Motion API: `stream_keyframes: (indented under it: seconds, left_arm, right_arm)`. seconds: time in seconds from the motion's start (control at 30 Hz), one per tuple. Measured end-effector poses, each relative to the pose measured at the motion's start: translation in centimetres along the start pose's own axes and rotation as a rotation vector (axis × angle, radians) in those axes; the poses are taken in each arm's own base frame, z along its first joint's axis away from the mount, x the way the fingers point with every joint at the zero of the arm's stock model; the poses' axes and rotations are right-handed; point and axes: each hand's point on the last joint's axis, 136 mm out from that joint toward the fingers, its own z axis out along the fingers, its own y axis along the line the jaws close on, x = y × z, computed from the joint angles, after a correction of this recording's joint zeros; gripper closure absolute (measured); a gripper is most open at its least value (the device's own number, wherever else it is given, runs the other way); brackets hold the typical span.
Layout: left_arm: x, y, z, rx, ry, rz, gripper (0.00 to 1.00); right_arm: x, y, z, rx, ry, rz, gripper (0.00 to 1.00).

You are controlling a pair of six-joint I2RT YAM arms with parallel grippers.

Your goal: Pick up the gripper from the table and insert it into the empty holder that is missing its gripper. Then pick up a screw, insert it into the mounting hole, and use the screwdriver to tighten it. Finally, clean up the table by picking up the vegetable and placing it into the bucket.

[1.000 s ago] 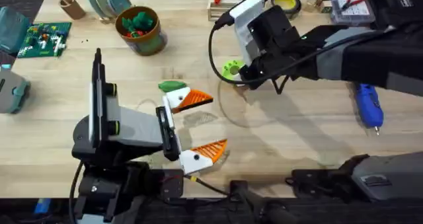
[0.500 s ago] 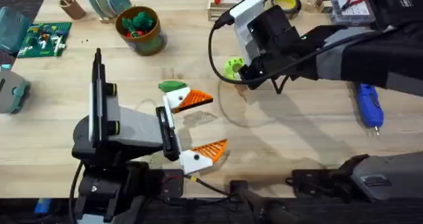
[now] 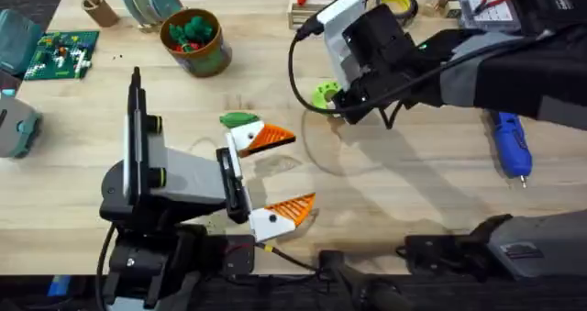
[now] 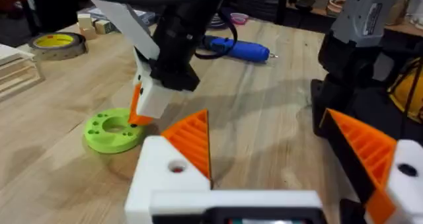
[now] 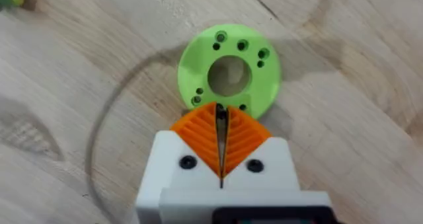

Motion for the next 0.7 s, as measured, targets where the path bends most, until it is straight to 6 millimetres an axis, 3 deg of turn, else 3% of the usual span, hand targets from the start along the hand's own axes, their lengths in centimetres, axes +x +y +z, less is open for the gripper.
stream_keyframes:
  seconds: [0.47,0.7]
  left_arm:
    - [0.0,0.0,0.0,0.0,0.0,0.0,0.007]
    - [0.0,0.0,0.0,0.0,0.0,0.0,0.007]
  right_arm:
    - [-1.5,-0.2,-2.3,0.0,0.031,-0.033,0.995]
    - [-3.1,-0.4,-4.4,-0.001,0.035,-0.062,0.995]
